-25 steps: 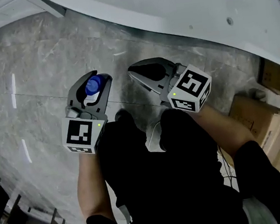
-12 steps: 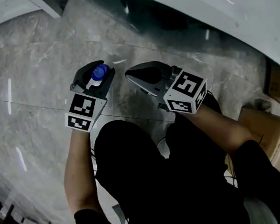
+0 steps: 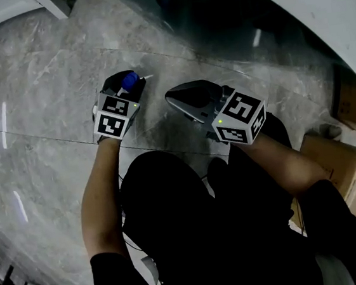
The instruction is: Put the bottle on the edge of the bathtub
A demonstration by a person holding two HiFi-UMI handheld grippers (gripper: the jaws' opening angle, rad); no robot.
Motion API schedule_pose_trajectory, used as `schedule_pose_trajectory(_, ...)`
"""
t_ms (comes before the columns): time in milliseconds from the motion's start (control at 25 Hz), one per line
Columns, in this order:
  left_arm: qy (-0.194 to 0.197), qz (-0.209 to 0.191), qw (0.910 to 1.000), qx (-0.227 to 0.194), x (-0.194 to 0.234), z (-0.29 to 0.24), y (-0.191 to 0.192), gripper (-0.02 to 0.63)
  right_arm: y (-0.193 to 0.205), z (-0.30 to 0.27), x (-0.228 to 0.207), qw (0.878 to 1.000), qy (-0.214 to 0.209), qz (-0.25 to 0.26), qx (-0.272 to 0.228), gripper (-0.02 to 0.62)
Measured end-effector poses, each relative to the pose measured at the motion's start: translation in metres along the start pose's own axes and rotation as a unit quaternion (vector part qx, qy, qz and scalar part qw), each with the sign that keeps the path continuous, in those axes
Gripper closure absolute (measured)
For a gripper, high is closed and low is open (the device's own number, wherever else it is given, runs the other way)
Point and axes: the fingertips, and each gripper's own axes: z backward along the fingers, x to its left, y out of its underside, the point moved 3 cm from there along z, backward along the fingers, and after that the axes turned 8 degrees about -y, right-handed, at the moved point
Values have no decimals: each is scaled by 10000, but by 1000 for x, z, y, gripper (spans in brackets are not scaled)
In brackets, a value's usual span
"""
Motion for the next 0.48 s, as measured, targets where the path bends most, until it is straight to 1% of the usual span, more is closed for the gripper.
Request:
schedule_pose_trajectory(240,54,157,9998,136,-12,-25,17,449,11,9,-7,10000,39,64,17,566)
schedule_pose_trajectory(360,99,40,9995,283,-20,-34,25,449,12,12,-14,9999,103,123,10,566)
schedule_pose_trajectory(480,90,-183,9991,375,-26,-44,28,449,19,16,-22,9996,185,174,89,566)
